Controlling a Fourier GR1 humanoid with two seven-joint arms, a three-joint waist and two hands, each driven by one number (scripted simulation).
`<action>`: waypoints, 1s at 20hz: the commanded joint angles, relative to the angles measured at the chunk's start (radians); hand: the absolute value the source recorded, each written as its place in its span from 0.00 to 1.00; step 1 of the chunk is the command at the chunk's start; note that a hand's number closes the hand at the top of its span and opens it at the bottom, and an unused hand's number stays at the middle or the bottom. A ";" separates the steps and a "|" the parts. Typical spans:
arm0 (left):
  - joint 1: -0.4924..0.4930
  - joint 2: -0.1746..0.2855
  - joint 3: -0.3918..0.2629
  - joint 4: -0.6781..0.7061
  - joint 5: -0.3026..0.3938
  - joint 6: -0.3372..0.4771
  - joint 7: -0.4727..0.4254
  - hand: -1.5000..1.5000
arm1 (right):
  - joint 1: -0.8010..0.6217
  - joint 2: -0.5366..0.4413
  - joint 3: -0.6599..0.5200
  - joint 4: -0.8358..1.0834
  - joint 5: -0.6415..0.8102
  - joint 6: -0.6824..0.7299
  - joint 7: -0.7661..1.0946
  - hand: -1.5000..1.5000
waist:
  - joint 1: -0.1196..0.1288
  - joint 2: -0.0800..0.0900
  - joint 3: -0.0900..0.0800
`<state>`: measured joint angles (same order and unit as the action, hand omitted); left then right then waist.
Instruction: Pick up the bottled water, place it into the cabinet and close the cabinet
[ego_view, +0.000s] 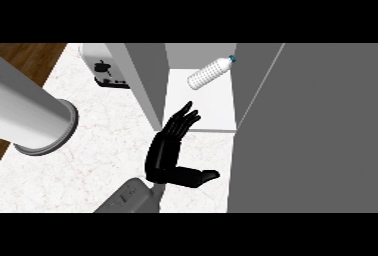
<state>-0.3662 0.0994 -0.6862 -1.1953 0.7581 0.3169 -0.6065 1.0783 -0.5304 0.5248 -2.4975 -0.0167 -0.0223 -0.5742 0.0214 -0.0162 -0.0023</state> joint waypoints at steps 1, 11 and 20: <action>0.174 0.117 -0.011 -0.196 -0.004 0.037 -0.002 0.00 | 0.054 -0.039 0.017 -0.184 0.071 -0.024 0.060 0.00 | 0.008 0.000 0.000; 0.485 0.377 -0.027 -0.465 0.002 -0.120 -0.105 0.00 | -0.107 -0.296 0.002 -0.137 0.192 0.133 0.078 1.00 | 0.047 0.000 -0.004; 0.664 0.592 0.102 -0.534 0.057 -0.269 -0.212 0.00 | -0.275 -0.294 0.160 -0.182 0.211 0.099 0.213 1.00 | 0.054 0.009 -0.008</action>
<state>0.2154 0.6088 -0.6198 -1.6971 0.7947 0.1118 -0.7776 0.8541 -0.8116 0.6198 -2.5005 0.0436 0.0789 -0.4821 0.0666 -0.0113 -0.0093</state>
